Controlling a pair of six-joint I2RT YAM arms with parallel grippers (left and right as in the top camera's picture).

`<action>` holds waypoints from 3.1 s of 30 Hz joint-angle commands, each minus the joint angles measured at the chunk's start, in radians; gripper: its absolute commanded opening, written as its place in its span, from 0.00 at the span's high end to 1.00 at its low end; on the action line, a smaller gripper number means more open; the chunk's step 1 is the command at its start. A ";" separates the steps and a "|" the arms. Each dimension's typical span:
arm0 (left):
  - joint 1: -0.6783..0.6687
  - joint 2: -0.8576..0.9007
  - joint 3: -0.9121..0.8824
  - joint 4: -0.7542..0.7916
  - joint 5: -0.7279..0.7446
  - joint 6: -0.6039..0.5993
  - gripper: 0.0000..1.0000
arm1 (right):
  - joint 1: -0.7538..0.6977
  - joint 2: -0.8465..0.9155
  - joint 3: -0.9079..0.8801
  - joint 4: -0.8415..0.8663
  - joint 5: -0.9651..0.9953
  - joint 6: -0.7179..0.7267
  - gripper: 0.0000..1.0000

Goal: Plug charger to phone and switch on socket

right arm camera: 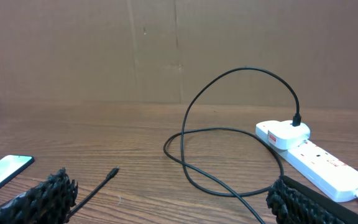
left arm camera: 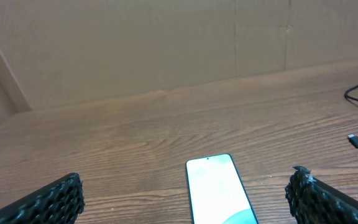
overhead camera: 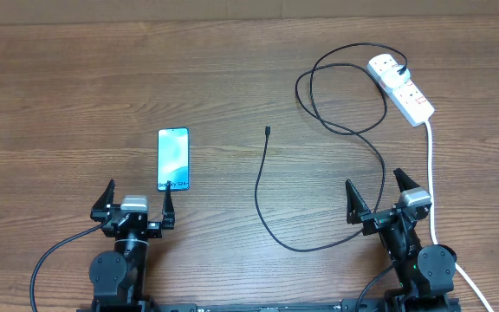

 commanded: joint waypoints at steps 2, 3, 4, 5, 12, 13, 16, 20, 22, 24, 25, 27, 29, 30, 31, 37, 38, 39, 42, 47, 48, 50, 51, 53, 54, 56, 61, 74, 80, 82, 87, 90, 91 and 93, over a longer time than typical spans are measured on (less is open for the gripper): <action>0.003 -0.011 -0.012 0.005 -0.012 0.022 0.00 | 0.006 -0.010 -0.010 0.004 -0.005 -0.005 0.00; 0.003 -0.011 -0.012 0.005 -0.012 0.022 0.00 | 0.006 -0.010 -0.010 0.004 -0.005 -0.005 0.00; 0.003 -0.011 -0.012 0.005 -0.012 0.022 0.00 | 0.006 -0.010 -0.010 0.004 -0.005 -0.004 0.00; 0.003 -0.011 -0.012 0.005 -0.012 0.022 0.00 | 0.006 -0.010 -0.010 0.004 -0.005 -0.005 0.00; 0.003 -0.011 -0.012 0.005 -0.012 0.022 0.00 | 0.006 -0.010 -0.010 0.004 -0.005 -0.005 0.00; 0.003 -0.011 -0.012 0.005 -0.012 0.022 0.00 | 0.006 -0.010 -0.010 0.004 -0.005 -0.005 0.00; 0.003 -0.011 -0.012 0.005 -0.012 0.022 0.00 | 0.006 -0.010 -0.010 0.004 -0.005 -0.005 0.00; 0.003 -0.011 -0.012 0.005 -0.012 0.022 0.00 | 0.006 -0.010 -0.010 0.004 -0.005 -0.005 0.00; 0.003 -0.011 -0.012 0.005 -0.012 0.022 0.00 | 0.006 -0.010 -0.010 0.004 -0.005 -0.005 0.00; 0.003 -0.011 -0.012 0.005 -0.012 0.022 0.01 | 0.006 -0.010 -0.010 0.004 -0.005 -0.005 0.00; 0.003 -0.011 -0.012 0.005 -0.012 0.022 0.01 | 0.006 -0.010 -0.010 0.004 -0.005 -0.005 0.00; 0.003 -0.011 -0.012 0.005 -0.012 0.022 0.01 | 0.006 -0.010 -0.010 0.004 -0.005 -0.005 0.00; 0.003 -0.011 -0.012 0.005 -0.012 0.022 0.00 | 0.006 -0.010 -0.010 0.004 -0.005 -0.005 0.00; 0.003 -0.011 -0.012 0.005 -0.012 0.022 0.00 | 0.006 -0.010 -0.010 0.004 -0.005 -0.005 0.00; 0.003 -0.011 -0.012 0.005 -0.012 0.022 0.00 | 0.006 -0.010 -0.010 0.004 -0.005 -0.004 0.00; 0.003 -0.011 -0.012 0.005 -0.012 0.022 0.00 | 0.006 -0.010 -0.010 0.004 -0.005 -0.005 0.00; 0.003 -0.011 -0.012 0.005 -0.012 0.022 0.01 | 0.006 -0.010 -0.010 0.004 -0.005 -0.005 0.00; 0.003 -0.011 -0.012 0.005 -0.012 0.022 0.00 | 0.006 -0.010 -0.010 0.004 -0.005 -0.005 0.00; 0.003 -0.011 -0.012 0.005 -0.012 0.022 0.00 | 0.006 -0.010 -0.010 0.004 -0.005 -0.005 0.00; 0.003 -0.011 -0.012 0.005 -0.012 0.022 0.00 | 0.006 -0.010 -0.010 0.004 -0.005 -0.005 0.00; 0.003 -0.011 -0.012 0.005 -0.012 0.022 0.00 | 0.006 -0.010 -0.010 0.004 -0.005 -0.005 0.00; 0.003 -0.011 -0.012 0.006 -0.012 0.022 0.00 | 0.006 -0.010 -0.010 0.004 -0.005 -0.005 0.00; 0.003 -0.011 -0.012 0.006 -0.012 0.022 0.01 | 0.006 -0.010 -0.010 0.004 -0.005 -0.005 0.00; 0.003 -0.011 -0.012 0.005 -0.012 0.022 0.00 | 0.006 -0.010 -0.010 0.004 -0.005 -0.005 0.00; 0.003 -0.011 -0.012 0.005 -0.012 0.022 0.01 | 0.006 -0.010 -0.010 0.004 -0.005 -0.005 0.00; 0.003 -0.011 -0.012 0.005 -0.010 0.022 0.00 | 0.006 -0.010 -0.010 0.004 -0.005 -0.005 0.00; 0.003 -0.011 -0.012 0.005 -0.010 0.022 0.00 | 0.006 -0.010 -0.010 0.004 -0.005 -0.005 0.00; 0.003 -0.011 -0.008 0.034 0.028 0.017 0.00 | 0.006 -0.010 -0.010 0.004 -0.005 -0.005 0.00; 0.003 -0.008 0.045 0.032 0.043 0.017 0.00 | 0.006 -0.010 -0.010 0.004 -0.005 -0.005 0.00; 0.003 0.002 0.062 0.032 0.043 0.017 0.00 | 0.006 -0.010 -0.010 0.004 -0.005 -0.005 0.00; 0.003 0.089 0.142 0.026 0.043 0.017 0.00 | 0.006 -0.010 -0.010 0.004 -0.005 -0.005 0.00; 0.003 0.174 0.200 0.025 0.046 0.017 0.00 | 0.006 -0.010 -0.010 0.004 -0.005 -0.005 0.00; 0.003 0.219 0.232 0.026 0.055 0.017 0.00 | 0.006 -0.010 -0.010 0.004 -0.005 -0.005 0.00; 0.003 0.296 0.293 0.025 0.095 0.017 0.00 | 0.006 -0.010 -0.010 0.004 -0.005 -0.005 0.00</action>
